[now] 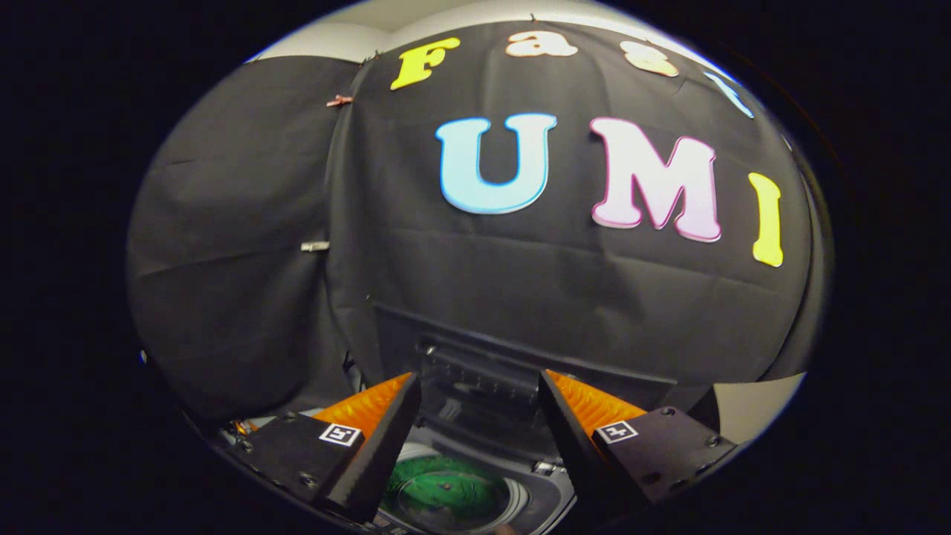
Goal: Put the clothes into the washing machine and then close the washing machine lid.
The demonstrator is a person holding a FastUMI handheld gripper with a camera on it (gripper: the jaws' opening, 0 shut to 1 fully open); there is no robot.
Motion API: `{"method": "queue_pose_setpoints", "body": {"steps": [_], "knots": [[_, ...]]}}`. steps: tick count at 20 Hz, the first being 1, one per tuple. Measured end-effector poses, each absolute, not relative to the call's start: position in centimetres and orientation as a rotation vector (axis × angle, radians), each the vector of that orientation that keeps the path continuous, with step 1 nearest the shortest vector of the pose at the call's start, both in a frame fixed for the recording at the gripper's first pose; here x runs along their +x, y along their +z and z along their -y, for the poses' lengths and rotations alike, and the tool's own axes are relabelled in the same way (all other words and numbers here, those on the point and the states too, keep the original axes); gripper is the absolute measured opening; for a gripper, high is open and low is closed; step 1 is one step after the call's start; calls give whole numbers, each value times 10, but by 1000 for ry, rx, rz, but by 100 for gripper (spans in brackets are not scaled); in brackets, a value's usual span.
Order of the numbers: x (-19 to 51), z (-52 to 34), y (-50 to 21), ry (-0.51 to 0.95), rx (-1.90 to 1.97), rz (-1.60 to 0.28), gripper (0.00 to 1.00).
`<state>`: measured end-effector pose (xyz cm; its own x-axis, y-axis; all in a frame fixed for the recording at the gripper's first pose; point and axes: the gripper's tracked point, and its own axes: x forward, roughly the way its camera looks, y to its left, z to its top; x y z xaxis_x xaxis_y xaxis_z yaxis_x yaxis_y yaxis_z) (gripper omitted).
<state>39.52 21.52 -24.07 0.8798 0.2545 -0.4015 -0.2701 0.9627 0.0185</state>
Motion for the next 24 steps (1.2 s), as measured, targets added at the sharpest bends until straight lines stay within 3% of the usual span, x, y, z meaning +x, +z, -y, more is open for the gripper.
{"method": "queue_pose_setpoints", "body": {"steps": [4,12,24], "knots": [[421,-193,-224,165,21,-336,99],[464,-143,-257,-37,50,-409,99],[466,-133,-273,-76,41,-486,100]]}}
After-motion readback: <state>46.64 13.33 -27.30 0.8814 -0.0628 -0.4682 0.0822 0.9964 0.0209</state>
